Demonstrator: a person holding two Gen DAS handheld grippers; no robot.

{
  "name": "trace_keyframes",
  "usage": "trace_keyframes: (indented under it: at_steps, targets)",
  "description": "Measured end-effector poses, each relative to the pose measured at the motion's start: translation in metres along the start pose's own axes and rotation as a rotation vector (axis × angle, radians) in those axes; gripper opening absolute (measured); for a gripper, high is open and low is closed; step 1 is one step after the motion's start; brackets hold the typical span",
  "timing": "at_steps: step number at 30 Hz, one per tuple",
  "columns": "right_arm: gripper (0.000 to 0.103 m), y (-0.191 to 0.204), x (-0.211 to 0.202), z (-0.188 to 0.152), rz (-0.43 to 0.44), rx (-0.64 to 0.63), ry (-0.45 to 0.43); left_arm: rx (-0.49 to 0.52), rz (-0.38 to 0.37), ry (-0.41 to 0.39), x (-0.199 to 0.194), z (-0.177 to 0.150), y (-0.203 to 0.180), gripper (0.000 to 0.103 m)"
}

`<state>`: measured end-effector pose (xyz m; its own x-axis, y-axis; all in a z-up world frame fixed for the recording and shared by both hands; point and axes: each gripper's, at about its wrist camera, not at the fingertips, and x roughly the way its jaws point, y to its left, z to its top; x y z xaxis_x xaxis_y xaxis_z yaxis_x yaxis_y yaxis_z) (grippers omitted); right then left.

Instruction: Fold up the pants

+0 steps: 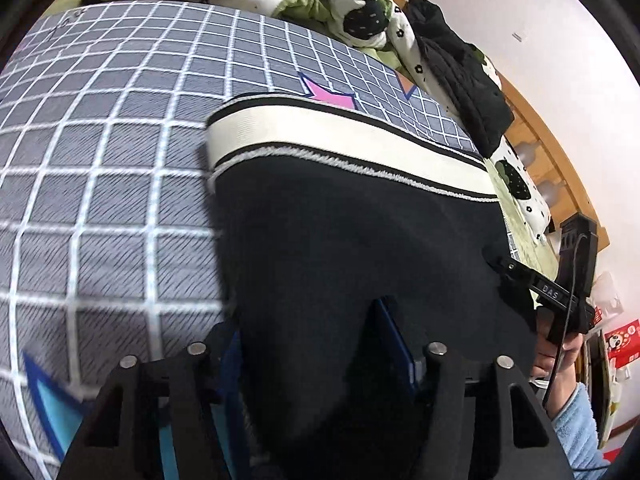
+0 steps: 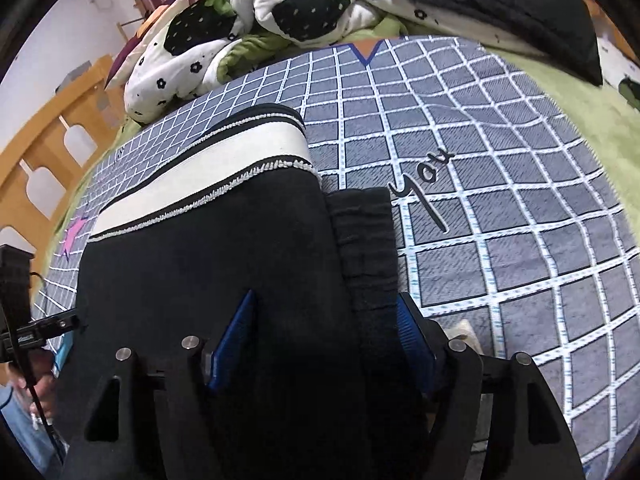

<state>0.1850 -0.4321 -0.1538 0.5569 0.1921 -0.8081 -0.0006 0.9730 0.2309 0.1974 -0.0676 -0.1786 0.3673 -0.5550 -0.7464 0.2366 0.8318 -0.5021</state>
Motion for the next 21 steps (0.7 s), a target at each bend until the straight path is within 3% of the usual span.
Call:
trace_keyframes:
  at_steps: [5, 8, 9, 10, 15, 19, 21]
  targets:
    - [0.063, -0.003, -0.005, 0.004, 0.031, 0.032, 0.016, 0.083, 0.068, -0.079, -0.011, 0.0, -0.024, 0.026]
    - [0.054, 0.0, -0.02, 0.008, 0.032, 0.067, -0.011, 0.082, 0.009, -0.11, -0.03, 0.009, -0.031, 0.023]
    - [0.047, 0.007, -0.029, 0.006, 0.006, 0.057, -0.049, 0.074, -0.018, -0.125, -0.038, 0.012, -0.032, 0.022]
    - [0.032, 0.011, -0.035, 0.005, -0.011, 0.049, -0.071, 0.072, -0.034, -0.134, -0.045, 0.013, -0.033, 0.022]
    - [0.016, 0.04, -0.077, 0.001, 0.059, 0.115, -0.21, 0.082, -0.087, -0.181, -0.086, 0.017, -0.043, 0.019]
    - [0.014, 0.073, -0.097, 0.009, 0.101, 0.102, -0.275, 0.088, -0.062, -0.25, -0.134, 0.022, -0.028, 0.018]
    - [0.014, 0.092, -0.104, 0.015, 0.163, 0.104, -0.299, 0.063, -0.035, -0.293, -0.166, 0.027, -0.008, 0.018]
